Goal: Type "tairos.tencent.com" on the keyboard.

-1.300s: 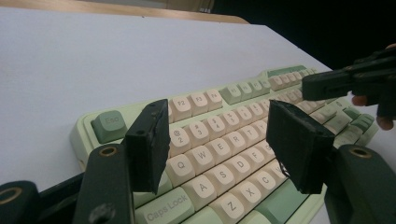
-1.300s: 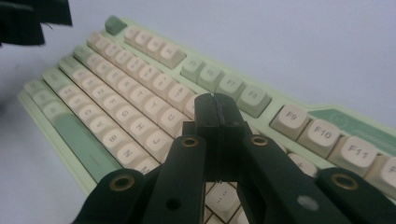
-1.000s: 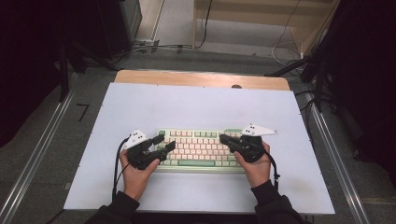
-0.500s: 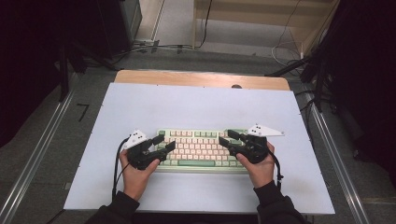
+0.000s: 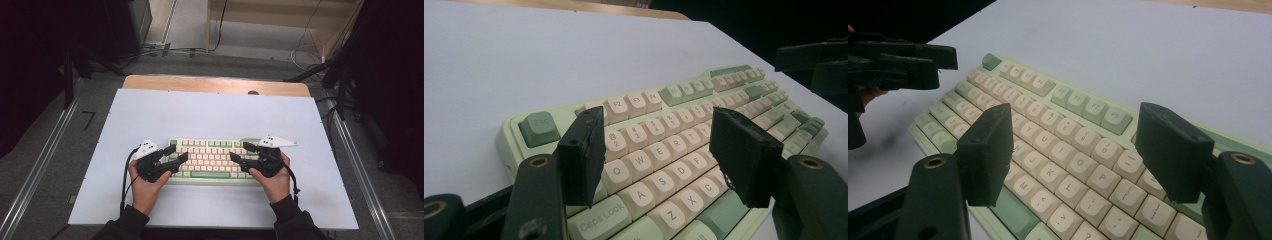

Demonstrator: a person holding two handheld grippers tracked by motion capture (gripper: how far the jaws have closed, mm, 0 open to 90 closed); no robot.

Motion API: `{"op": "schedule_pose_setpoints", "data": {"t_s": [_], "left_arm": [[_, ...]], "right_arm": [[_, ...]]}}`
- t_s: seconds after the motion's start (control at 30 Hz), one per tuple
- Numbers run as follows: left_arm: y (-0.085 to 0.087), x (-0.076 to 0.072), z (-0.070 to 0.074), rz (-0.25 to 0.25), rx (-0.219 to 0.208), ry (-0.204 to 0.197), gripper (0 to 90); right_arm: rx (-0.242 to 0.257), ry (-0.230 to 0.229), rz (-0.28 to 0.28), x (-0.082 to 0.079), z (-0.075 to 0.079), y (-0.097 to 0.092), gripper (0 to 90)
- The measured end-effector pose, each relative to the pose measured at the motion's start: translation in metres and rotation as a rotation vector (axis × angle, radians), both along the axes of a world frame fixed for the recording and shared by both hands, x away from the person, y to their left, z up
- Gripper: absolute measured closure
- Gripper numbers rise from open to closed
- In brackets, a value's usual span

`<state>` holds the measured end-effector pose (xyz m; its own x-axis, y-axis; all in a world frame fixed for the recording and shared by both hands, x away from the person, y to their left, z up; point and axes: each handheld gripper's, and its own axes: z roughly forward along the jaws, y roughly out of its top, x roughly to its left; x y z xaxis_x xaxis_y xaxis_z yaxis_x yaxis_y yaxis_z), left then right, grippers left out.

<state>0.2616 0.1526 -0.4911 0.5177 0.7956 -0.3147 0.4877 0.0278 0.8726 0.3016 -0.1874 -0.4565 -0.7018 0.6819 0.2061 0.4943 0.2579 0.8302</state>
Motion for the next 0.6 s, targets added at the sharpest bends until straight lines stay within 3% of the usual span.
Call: {"op": "schedule_pose_setpoints", "data": {"t_s": [0.17,0.4,0.6], "left_arm": [[0.0,0.0,0.0,-0.001,-0.002,-0.001,40.2],[0.0,0.0,0.0,-0.003,0.0,0.001,40.2],[0.0,0.0,0.0,-0.002,-0.003,0.0,38.9]], "right_arm": [[-0.008,-0.012,0.017,-0.004,0.001,0.003,35.8],[-0.015,-0.027,0.055,-0.008,0.002,0.006,51.6],[-0.026,-0.033,0.091,-0.011,0.002,0.009,78.7]]}}
